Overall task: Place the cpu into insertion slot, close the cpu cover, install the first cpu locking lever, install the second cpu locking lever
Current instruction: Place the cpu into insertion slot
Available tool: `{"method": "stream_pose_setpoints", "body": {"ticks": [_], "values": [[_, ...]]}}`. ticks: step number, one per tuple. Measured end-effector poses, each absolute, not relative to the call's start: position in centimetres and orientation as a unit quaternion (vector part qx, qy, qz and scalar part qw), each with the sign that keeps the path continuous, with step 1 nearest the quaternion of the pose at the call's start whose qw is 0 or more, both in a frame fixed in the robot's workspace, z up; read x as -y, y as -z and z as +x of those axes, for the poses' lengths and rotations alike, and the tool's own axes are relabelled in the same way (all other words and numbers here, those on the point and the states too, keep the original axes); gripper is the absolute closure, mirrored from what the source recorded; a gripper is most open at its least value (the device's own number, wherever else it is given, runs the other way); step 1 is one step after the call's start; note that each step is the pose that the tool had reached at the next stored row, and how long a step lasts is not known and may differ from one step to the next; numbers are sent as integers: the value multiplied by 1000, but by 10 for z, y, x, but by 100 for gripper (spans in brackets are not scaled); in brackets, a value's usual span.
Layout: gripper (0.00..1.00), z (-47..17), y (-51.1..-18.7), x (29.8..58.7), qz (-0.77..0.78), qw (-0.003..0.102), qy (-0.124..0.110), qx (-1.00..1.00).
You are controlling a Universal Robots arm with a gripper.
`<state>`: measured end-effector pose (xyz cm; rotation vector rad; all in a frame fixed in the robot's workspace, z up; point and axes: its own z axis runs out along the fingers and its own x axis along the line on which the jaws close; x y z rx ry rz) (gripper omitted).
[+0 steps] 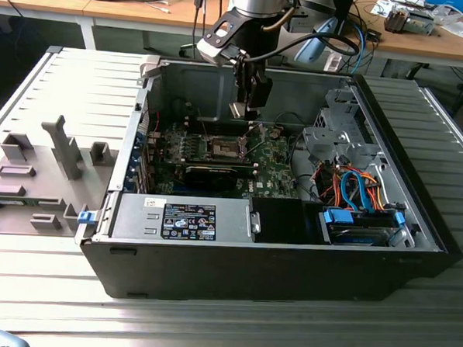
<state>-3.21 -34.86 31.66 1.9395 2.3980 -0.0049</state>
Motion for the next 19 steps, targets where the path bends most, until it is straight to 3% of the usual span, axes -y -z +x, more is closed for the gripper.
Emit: {"method": "stream_pose_setpoints", "body": {"ticks": [19], "values": [[45,-32,-317,349,631,32,5,-775]]}}
